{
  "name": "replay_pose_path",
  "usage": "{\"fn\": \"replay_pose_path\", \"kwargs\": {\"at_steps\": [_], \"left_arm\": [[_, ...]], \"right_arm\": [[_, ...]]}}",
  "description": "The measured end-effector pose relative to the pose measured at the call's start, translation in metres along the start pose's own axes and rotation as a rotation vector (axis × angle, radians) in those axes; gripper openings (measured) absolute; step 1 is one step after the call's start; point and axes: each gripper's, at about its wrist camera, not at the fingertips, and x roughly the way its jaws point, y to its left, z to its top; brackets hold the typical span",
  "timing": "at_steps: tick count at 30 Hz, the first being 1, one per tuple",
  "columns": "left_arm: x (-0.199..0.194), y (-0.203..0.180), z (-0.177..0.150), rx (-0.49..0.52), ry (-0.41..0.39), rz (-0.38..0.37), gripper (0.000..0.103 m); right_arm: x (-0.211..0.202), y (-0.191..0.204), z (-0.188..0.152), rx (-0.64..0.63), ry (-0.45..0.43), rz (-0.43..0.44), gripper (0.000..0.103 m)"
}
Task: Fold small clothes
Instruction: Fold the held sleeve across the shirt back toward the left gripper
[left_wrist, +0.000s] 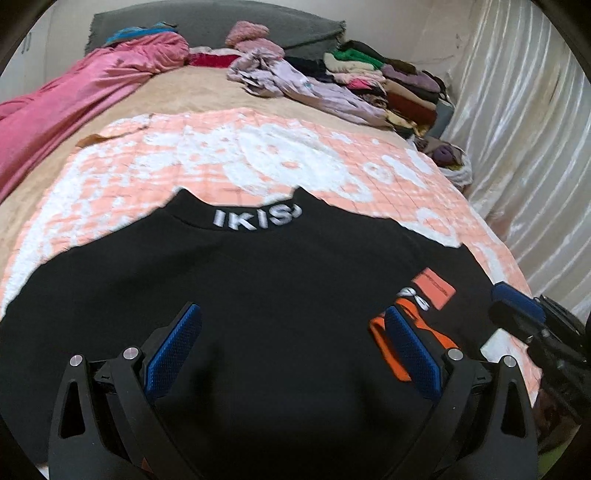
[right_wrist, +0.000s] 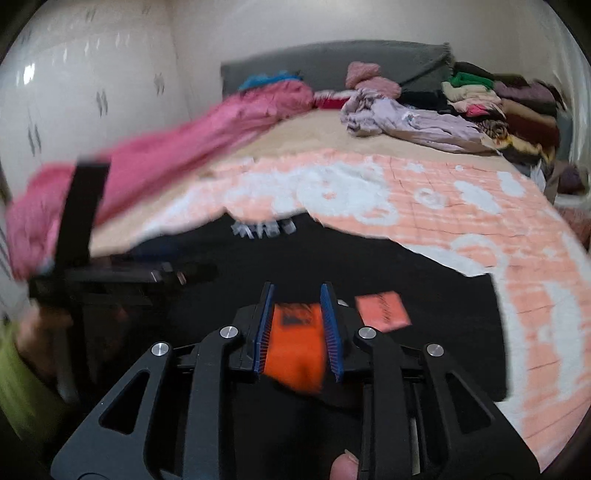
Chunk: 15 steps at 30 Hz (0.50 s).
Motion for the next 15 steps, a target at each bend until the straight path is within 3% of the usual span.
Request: {"fn": "replay_pose_path", "kwargs": {"at_steps": [2, 4, 6, 11, 15], "left_arm": [[0.007, -0.007, -0.002, -0.013, 0.029, -0.041, 0.098], [0.014, -0.016, -0.002, -0.002, 0.054, -0.064, 0.098], [0.024, -0.026, 0.001, 0.021, 0.088, -0.062, 0.097], [0.058, -0.042, 0.005, 0.002, 0.192, -0.09, 0.078], [0.077, -0.057, -0.001, 0.031, 0.22, -0.032, 0.071]], "right_arm": [[0.007, 0.008, -0.011, -0.135, 0.084, -0.02, 0.032], [0.012, 0.012, -0.019, -0.19, 0.132, -0.011, 0.034], [0.014, 0.01, -0.022, -0.189, 0.154, 0.003, 0.034], [0.005, -0.003, -0.026, -0.17, 0.163, 0.026, 0.036], [0.0, -0.016, -0.026, -0.137, 0.151, 0.019, 0.052]]}}
